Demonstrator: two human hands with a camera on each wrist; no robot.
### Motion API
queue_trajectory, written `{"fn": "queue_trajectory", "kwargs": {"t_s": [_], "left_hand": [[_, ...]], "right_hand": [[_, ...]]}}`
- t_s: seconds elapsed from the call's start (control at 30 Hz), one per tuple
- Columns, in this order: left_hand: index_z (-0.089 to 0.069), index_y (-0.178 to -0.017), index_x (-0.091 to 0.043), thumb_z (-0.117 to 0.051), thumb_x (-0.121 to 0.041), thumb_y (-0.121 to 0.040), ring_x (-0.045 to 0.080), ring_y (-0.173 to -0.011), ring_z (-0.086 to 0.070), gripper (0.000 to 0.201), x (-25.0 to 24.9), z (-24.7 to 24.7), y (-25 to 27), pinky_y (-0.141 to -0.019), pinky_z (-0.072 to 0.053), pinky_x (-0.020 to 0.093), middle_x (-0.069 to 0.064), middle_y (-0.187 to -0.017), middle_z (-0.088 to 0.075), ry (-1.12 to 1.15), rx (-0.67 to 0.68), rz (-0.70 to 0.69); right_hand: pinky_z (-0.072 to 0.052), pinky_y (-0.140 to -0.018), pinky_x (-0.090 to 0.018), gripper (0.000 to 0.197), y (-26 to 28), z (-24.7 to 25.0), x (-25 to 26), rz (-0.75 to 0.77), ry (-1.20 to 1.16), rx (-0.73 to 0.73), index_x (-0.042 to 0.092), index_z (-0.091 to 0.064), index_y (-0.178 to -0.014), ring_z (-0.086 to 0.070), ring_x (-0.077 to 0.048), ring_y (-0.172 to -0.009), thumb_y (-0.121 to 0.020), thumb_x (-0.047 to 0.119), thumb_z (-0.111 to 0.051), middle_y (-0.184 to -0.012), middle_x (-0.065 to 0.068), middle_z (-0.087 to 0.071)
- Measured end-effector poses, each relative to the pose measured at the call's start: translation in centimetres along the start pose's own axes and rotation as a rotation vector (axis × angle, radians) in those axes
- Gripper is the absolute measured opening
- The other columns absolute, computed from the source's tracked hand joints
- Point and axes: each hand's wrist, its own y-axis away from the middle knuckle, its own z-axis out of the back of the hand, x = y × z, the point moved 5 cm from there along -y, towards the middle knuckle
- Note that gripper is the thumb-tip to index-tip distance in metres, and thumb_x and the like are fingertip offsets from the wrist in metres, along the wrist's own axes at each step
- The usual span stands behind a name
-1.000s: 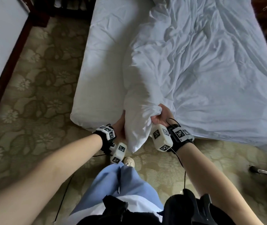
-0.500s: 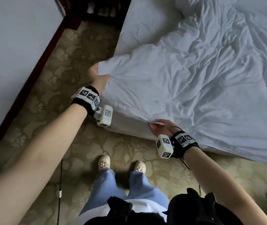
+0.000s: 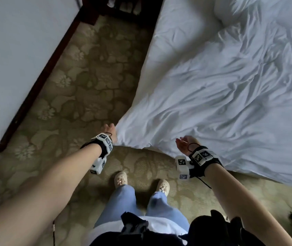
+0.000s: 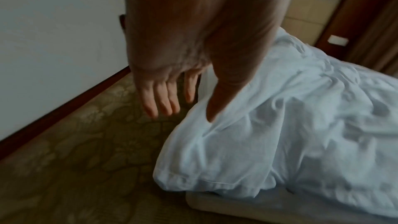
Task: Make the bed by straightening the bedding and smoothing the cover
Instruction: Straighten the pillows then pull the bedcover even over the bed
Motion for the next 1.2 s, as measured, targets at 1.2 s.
{"fn": "queue_trajectory", "kwargs": {"t_s": [1.2], "left_hand": [[-0.052, -0.121, -0.015, -0.06, -0.02, -0.088, 0.02, -0.102, -0.061, 0.034, -20.9, 38.2, -39.5, -0.089, -0.047, 0.033, 0.003, -0.111, -0.065, -0.077, 0.099, -0.543]], "right_hand": [[-0.045, -0.046, -0.024, 0.015, -16.7, -36.8, 30.0, 0.159, 0.159, -0.147, 0.004, -0.049, -0.075, -0.047, -0.018, -0.056, -0.09, 0.007, -0.051, -0.07, -0.007, -0.045]]}}
